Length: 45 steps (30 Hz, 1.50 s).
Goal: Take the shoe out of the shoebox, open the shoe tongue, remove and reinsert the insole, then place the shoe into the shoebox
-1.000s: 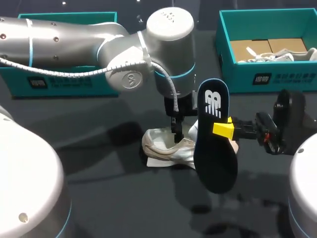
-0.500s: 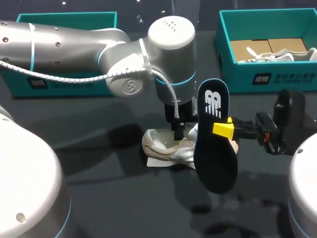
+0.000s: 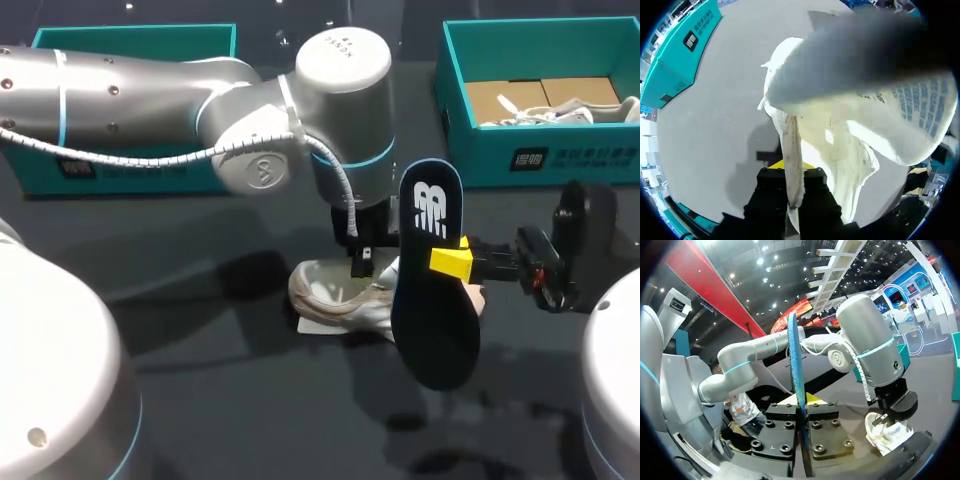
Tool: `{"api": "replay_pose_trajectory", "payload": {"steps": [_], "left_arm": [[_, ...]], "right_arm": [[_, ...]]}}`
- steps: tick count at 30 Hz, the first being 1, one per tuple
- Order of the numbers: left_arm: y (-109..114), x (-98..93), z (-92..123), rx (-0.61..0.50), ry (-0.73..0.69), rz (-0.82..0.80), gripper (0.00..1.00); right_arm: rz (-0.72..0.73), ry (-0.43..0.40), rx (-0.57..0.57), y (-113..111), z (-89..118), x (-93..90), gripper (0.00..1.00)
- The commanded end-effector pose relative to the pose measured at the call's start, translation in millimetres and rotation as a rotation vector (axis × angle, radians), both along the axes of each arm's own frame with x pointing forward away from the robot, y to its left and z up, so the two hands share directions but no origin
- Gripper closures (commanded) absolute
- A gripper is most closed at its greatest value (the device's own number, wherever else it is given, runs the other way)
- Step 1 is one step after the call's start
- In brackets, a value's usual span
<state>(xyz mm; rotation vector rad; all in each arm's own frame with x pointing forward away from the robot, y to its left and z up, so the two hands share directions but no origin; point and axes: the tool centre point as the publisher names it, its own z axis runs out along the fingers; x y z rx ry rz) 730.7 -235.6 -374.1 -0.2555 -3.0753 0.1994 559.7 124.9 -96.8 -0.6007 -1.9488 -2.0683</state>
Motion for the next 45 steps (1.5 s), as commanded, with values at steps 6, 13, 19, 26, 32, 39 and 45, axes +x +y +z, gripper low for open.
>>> {"api": "replay_pose_trajectory", "payload": {"steps": [6, 13, 19, 26, 32, 39, 45], "left_arm": [[-4.0, 5.8, 36.2, 0.004, 0.037, -0.165, 1.0], [-4.0, 5.8, 36.2, 0.004, 0.037, -0.165, 1.0], [-4.5, 6.8, 41.0, 0.008, 0.019, -0.193, 1.0], [-4.6, 9.4, 57.3, -0.011, 0.04, -0.534, 1.0], [-2.9, 9.1, 63.3, 0.031, 0.003, -0.77, 1.0], [2.6, 3.7, 70.4, 0.079, -0.136, -0.899, 1.0], [2.6, 3.7, 70.4, 0.079, -0.136, -0.899, 1.0]], "right_arm": [[-0.005, 0.001, -0.002, 0.2, 0.4, -2.6, 1.0], [-0.005, 0.001, -0.002, 0.2, 0.4, -2.6, 1.0], [-0.005, 0.001, -0.002, 0.2, 0.4, -2.6, 1.0], [-0.005, 0.001, -0.002, 0.2, 0.4, -2.6, 1.0], [-0.005, 0.001, -0.002, 0.2, 0.4, -2.6, 1.0], [-0.005, 0.001, -0.002, 0.2, 0.4, -2.6, 1.0], [-0.005, 0.001, -0.002, 0.2, 0.4, -2.6, 1.0]]}}
